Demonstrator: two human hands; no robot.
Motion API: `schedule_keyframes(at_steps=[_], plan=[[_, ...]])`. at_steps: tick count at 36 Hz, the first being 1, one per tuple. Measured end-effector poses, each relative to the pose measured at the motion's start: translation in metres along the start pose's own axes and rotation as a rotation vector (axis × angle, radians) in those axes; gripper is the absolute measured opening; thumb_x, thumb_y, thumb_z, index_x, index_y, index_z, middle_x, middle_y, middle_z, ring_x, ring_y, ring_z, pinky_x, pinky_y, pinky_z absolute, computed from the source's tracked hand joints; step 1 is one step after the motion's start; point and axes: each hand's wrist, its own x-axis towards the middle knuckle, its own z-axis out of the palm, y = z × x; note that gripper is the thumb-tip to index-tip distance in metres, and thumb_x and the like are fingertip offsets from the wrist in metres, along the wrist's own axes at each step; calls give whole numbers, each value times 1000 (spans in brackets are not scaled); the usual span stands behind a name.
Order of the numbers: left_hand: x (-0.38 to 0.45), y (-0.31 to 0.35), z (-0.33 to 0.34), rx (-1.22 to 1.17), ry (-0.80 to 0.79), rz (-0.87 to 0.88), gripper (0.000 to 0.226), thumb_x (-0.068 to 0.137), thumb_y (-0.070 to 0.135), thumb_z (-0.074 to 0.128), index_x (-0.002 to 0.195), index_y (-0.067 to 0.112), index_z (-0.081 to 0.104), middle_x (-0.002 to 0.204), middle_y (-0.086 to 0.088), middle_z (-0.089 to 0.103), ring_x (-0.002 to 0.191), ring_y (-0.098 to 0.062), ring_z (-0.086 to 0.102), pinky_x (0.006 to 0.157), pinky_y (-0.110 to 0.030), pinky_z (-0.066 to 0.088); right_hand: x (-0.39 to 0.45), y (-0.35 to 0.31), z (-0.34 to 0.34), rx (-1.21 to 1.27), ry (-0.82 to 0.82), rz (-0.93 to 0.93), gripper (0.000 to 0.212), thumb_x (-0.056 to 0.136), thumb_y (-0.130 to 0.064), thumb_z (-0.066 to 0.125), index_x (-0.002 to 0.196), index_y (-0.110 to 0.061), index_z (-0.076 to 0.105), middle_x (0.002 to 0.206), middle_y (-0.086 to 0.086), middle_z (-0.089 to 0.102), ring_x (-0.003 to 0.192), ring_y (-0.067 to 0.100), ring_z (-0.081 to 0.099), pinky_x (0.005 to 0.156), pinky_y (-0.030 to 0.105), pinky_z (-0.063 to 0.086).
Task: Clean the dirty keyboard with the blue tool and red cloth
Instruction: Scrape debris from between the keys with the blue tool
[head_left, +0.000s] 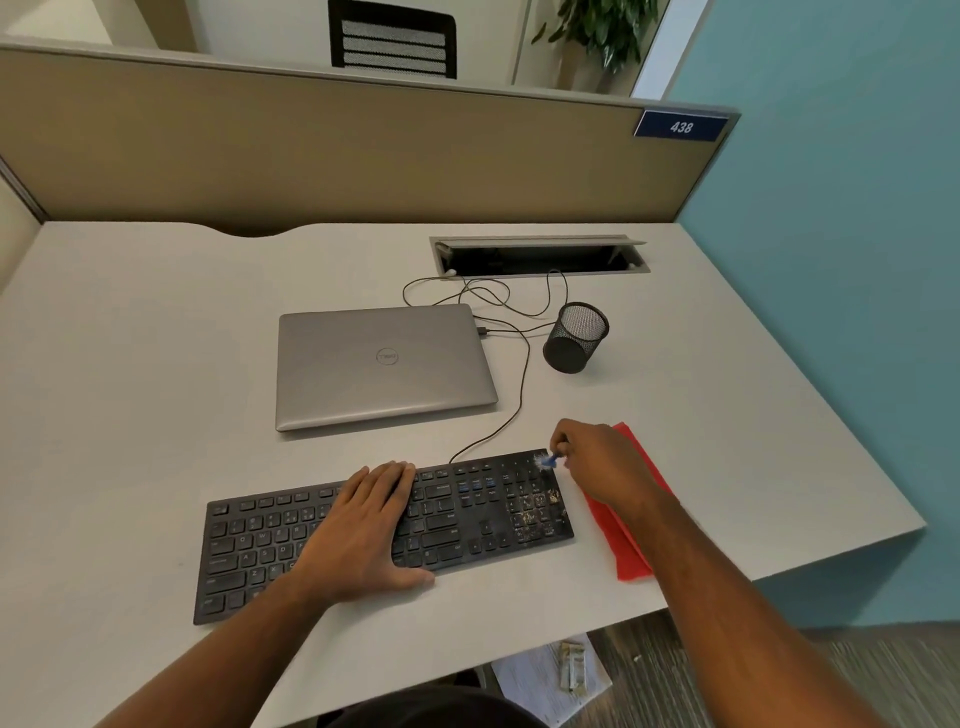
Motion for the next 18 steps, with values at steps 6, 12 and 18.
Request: schedule_keyframes(at_steps=[6, 12, 18], plan=[[0, 0, -2, -8, 3, 3, 136, 69, 103, 41, 166, 14, 3, 172, -5, 12, 159, -22, 8, 125, -39, -5, -5, 1, 1, 53, 90, 48, 15, 98, -16, 64, 112, -10, 65, 104, 6, 71, 86, 18, 67, 67, 17, 42], [0, 0, 0, -18, 5, 2, 137, 69, 103, 40, 166, 15, 0, 173, -4, 7, 159, -20, 3, 125, -39, -7, -22, 5, 15, -4, -14, 120, 13, 91, -17, 72, 104, -18, 67, 98, -1, 71, 83, 14, 64, 81, 28, 53], [0, 0, 1, -2, 3, 6, 136, 69, 104, 39, 166, 13, 7, 171, -7, 18, 157, -22, 13, 125, -38, -7, -27, -1, 8, 93, 170, 152, 25, 100, -17, 59, 125, -16, 62, 114, 5, 71, 96, 20, 68, 83, 22, 49]])
